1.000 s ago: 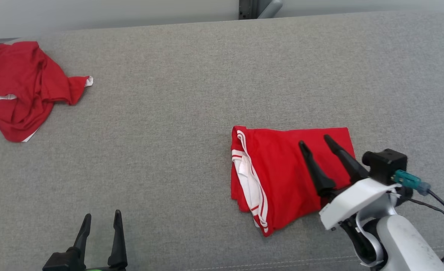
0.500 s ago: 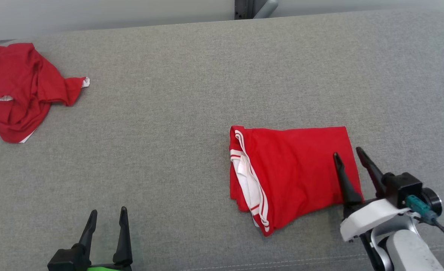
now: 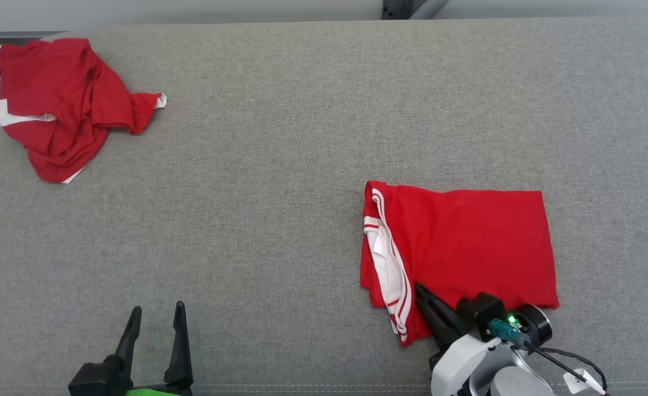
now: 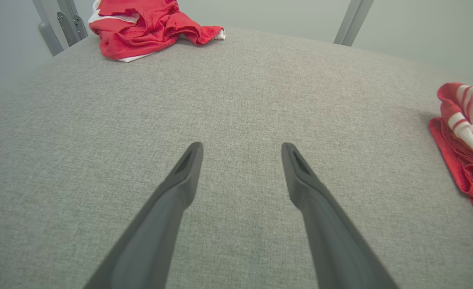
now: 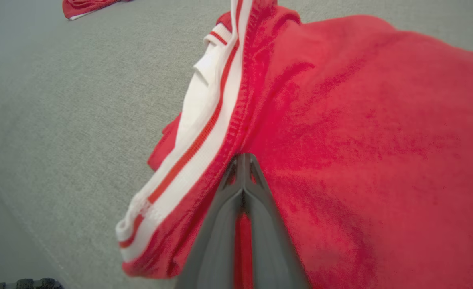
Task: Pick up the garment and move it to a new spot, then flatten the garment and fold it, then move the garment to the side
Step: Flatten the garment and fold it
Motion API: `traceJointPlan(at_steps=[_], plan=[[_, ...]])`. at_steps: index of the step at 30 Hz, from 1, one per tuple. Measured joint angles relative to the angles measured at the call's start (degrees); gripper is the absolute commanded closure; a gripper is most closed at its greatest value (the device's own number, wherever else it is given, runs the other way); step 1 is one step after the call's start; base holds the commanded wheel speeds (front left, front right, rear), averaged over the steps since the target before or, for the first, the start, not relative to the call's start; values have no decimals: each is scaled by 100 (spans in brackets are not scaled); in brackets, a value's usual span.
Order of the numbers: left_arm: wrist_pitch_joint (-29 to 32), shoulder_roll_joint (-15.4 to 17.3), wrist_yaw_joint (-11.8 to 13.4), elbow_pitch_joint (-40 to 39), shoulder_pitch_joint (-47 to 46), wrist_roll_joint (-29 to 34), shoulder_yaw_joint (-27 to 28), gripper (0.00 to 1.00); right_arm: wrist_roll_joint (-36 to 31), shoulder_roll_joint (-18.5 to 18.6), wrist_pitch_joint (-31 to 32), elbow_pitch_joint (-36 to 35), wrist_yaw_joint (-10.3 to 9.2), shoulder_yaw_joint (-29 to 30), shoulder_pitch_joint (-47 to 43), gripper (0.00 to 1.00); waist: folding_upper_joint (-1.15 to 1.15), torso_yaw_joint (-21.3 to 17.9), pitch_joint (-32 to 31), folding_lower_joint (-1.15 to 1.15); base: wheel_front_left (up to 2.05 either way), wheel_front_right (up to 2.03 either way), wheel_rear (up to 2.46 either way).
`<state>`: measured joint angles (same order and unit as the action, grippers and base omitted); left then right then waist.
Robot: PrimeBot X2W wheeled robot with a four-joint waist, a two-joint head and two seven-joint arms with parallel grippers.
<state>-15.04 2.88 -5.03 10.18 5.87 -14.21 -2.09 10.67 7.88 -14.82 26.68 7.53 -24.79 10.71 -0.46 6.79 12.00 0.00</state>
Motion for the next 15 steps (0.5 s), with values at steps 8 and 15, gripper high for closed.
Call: traceJointPlan(at_steps=[8, 15], plan=[[-1, 0, 1, 37, -5, -36, -23, 0, 255, -264, -16, 721, -1, -442, 545, 100, 0, 154, -20, 0, 0, 0, 0], [0, 0, 12, 63, -6, -70, -34, 0, 477, -409, -24, 1154, -4, -824, 912, 100, 0, 278, -44, 0, 0, 0, 0]])
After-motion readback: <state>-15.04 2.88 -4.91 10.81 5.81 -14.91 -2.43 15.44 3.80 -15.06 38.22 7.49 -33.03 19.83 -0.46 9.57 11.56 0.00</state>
